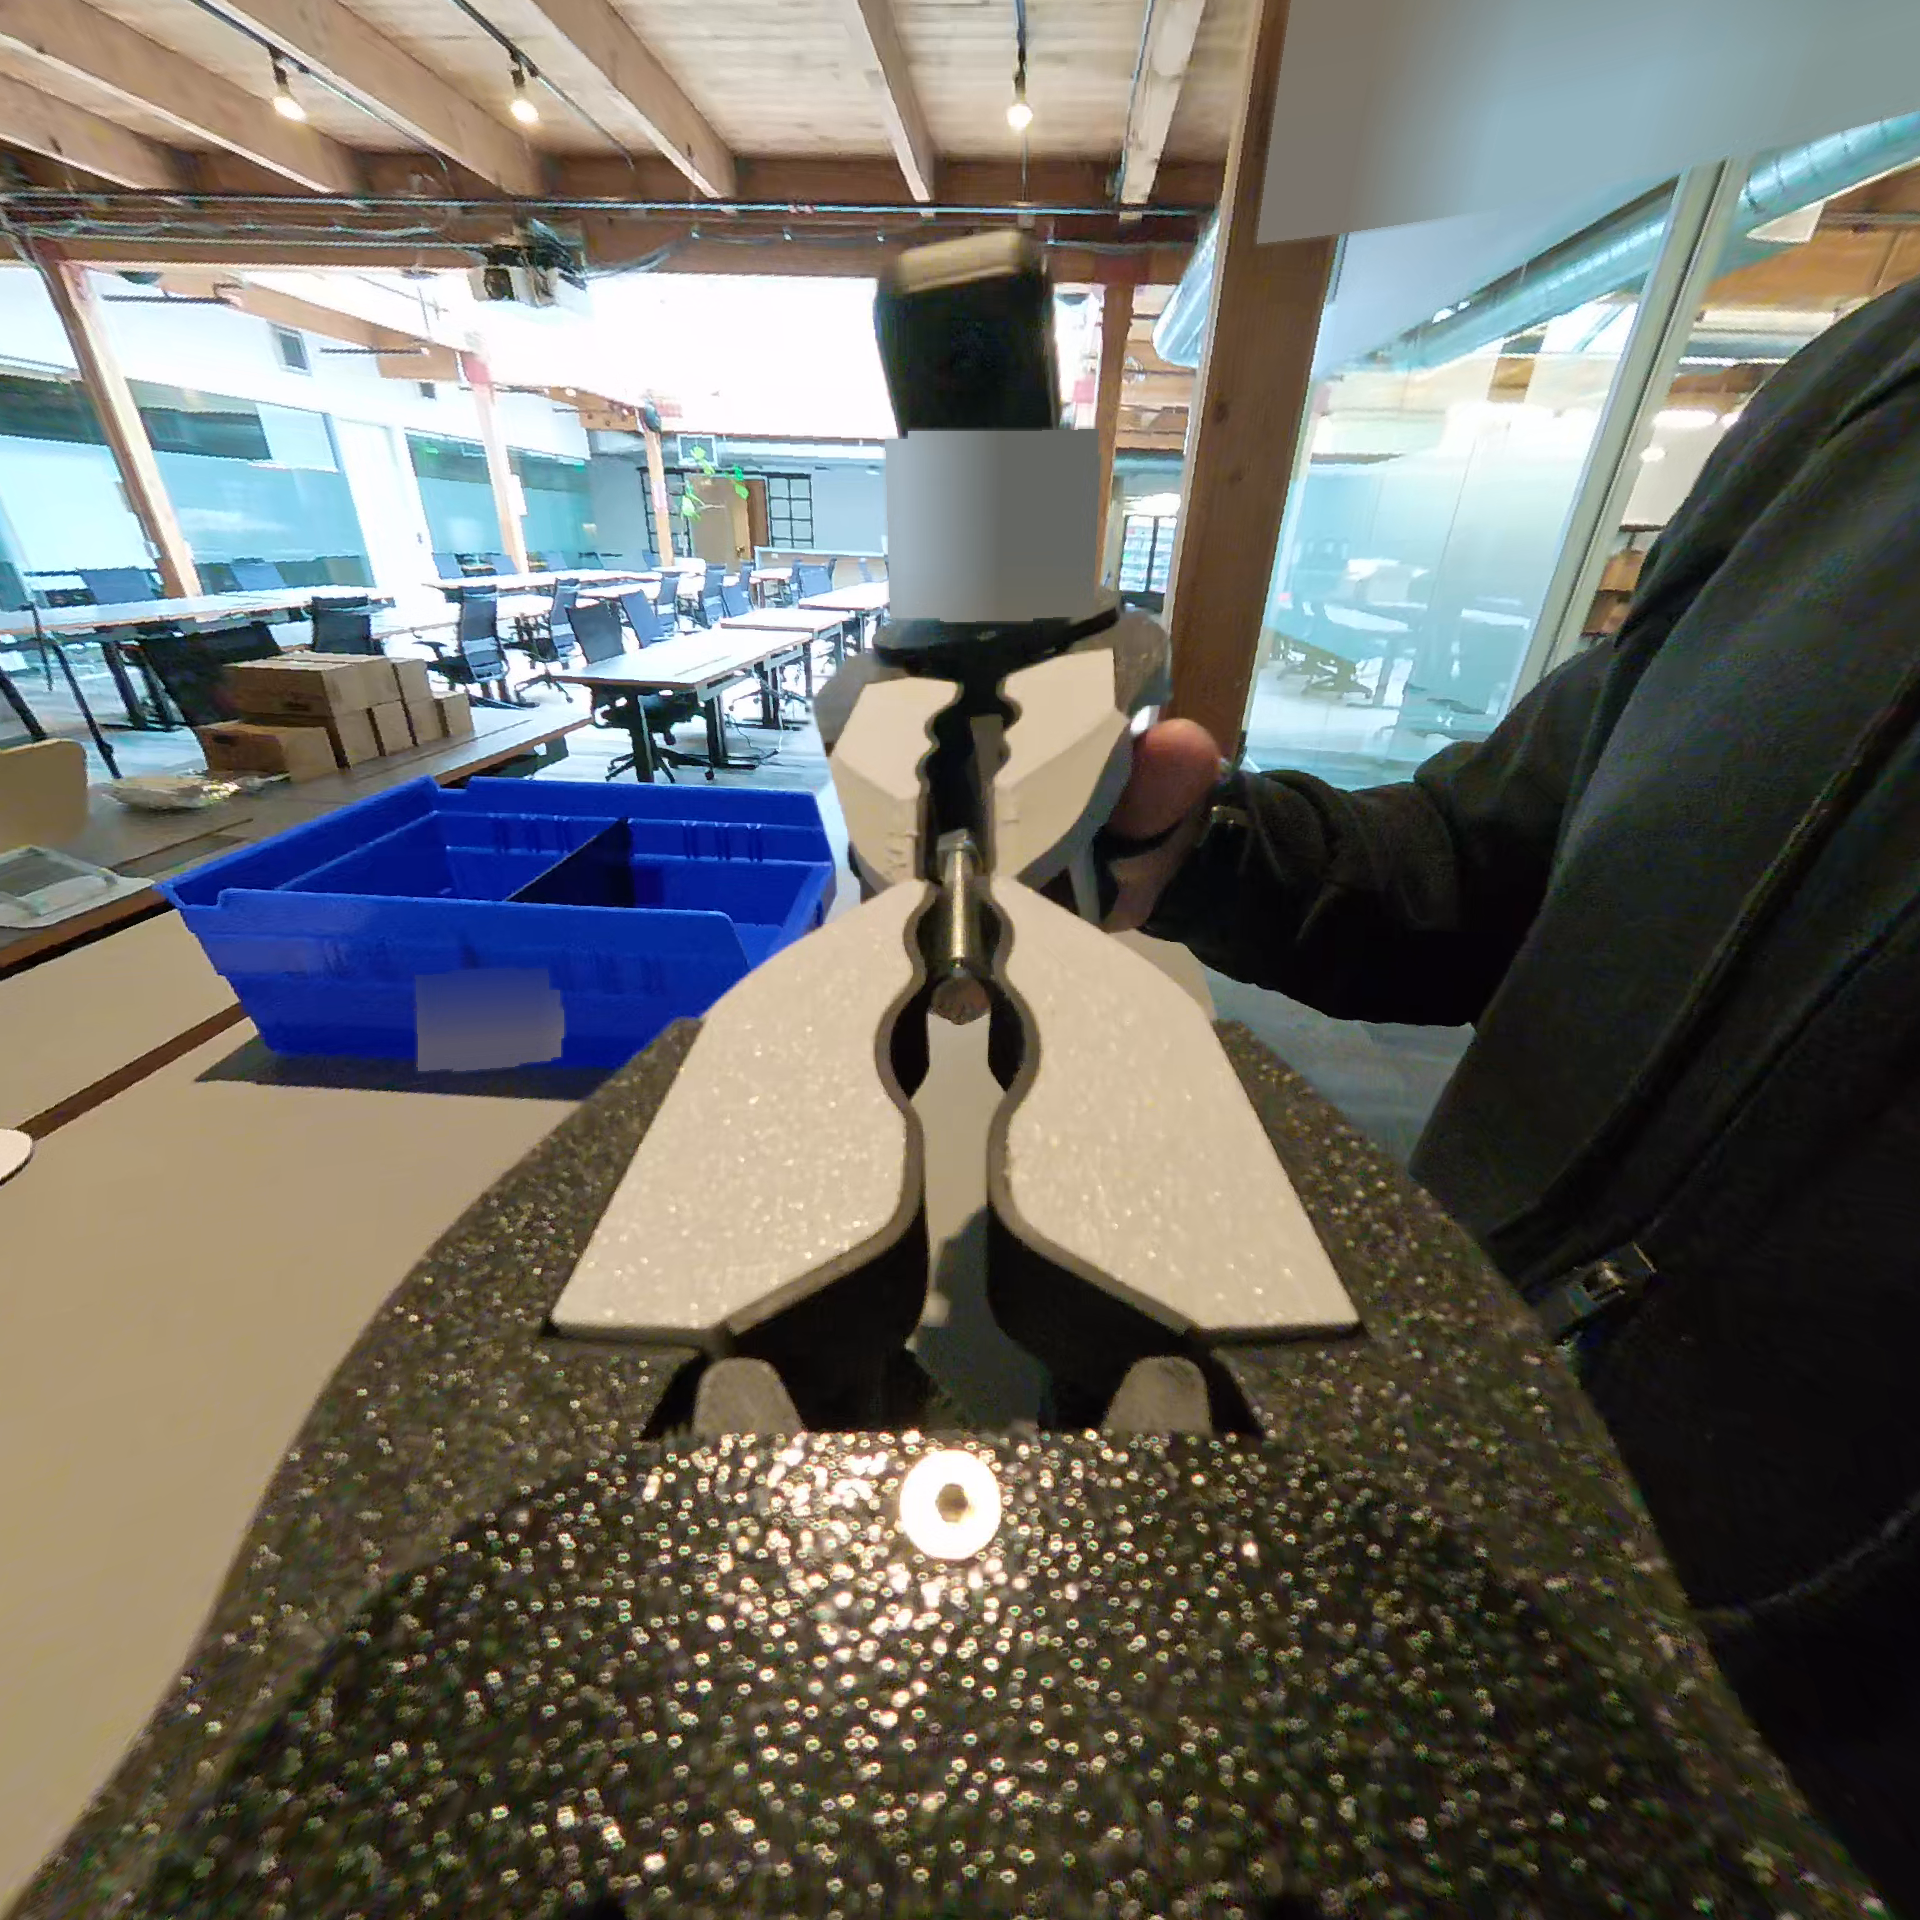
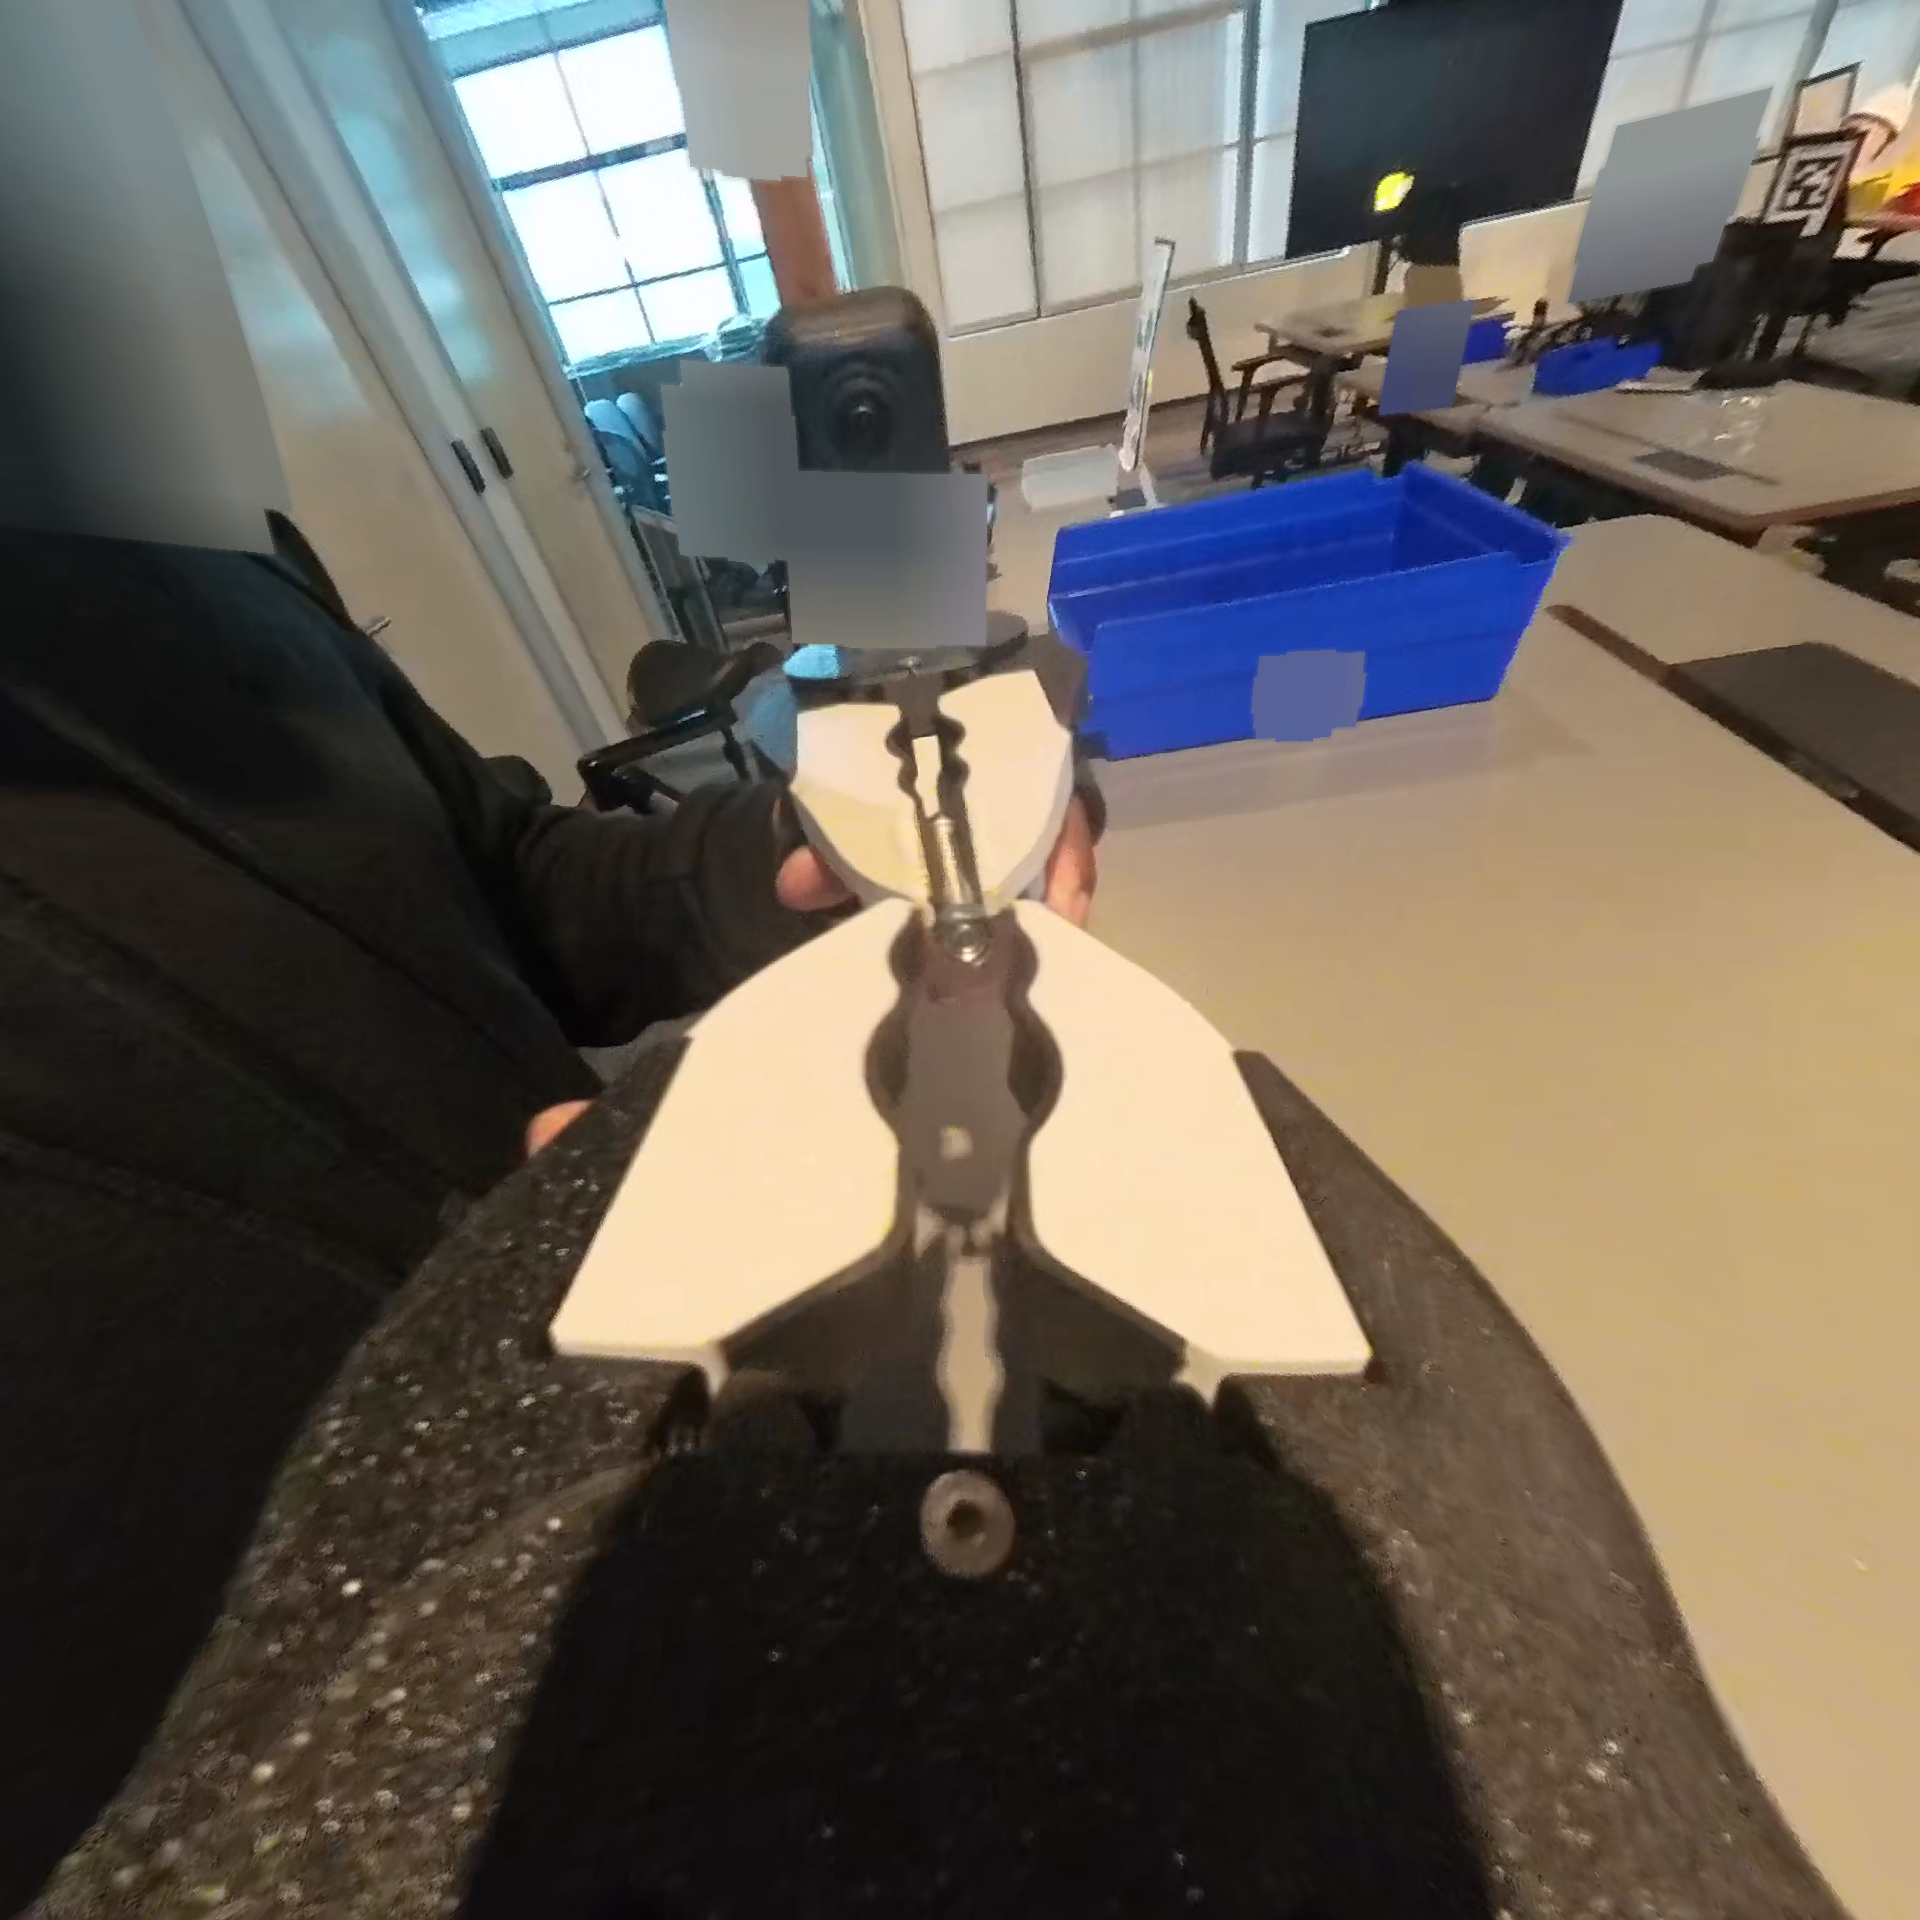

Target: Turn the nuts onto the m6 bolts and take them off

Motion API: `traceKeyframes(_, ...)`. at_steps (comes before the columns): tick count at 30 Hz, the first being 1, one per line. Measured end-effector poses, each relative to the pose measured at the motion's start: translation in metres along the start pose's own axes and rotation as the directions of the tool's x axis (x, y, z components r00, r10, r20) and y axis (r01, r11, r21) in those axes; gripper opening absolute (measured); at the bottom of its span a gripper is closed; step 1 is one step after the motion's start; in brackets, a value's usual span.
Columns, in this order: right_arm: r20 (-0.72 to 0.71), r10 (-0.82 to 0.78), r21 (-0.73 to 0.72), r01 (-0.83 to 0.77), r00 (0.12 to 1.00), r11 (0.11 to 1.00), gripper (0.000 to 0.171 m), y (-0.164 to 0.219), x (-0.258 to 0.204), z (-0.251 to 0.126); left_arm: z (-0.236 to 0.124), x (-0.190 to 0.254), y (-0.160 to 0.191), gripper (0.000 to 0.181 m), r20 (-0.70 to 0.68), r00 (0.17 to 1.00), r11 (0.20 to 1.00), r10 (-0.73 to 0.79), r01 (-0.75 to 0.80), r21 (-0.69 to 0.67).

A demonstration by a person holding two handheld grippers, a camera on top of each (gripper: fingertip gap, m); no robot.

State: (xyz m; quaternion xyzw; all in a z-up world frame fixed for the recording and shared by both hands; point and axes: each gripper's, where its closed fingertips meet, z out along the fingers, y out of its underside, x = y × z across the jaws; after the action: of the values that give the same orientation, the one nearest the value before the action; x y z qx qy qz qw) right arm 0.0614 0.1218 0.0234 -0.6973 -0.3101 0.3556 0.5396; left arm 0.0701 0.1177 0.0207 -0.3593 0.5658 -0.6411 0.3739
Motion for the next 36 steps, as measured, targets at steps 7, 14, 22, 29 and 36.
traceKeyframes(7, -0.072, -0.554, -0.149, 0.540, 0.830, 0.828, 0.011, 0.008, 0.001, 0.006, -0.006, 0.004, 0.006, 0.005, -0.176, 0.873, 0.890, -0.455, 0.454, -0.044)
traceKeyframes(14, -0.202, -0.874, -0.287, 0.826, 0.443, 0.485, 0.019, 0.007, 0.006, 0.006, -0.011, 0.004, 0.004, 0.005, -0.251, 0.798, 0.815, -0.549, 0.577, 0.053)
traceKeyframes(22, -0.076, -0.112, 0.084, 0.119, 0.991, 0.989, 0.027, 0.005, -0.004, 0.010, -0.020, 0.006, 0.003, 0.005, -0.057, 0.980, 0.980, -0.192, 0.194, 0.033)
traceKeyframes(29, 0.011, 0.027, 0.110, -0.028, 1.000, 0.994, 0.017, 0.003, -0.014, 0.013, -0.017, 0.014, 0.010, 0.006, -0.034, 0.996, 0.995, -0.085, 0.083, -0.053)
traceKeyframes(36, -0.110, -0.442, -0.066, 0.438, 0.890, 0.897, 0.008, 0.015, -0.015, 0.017, -0.018, 0.019, 0.019, 0.005, -0.154, 0.854, 0.868, -0.496, 0.486, -0.101)
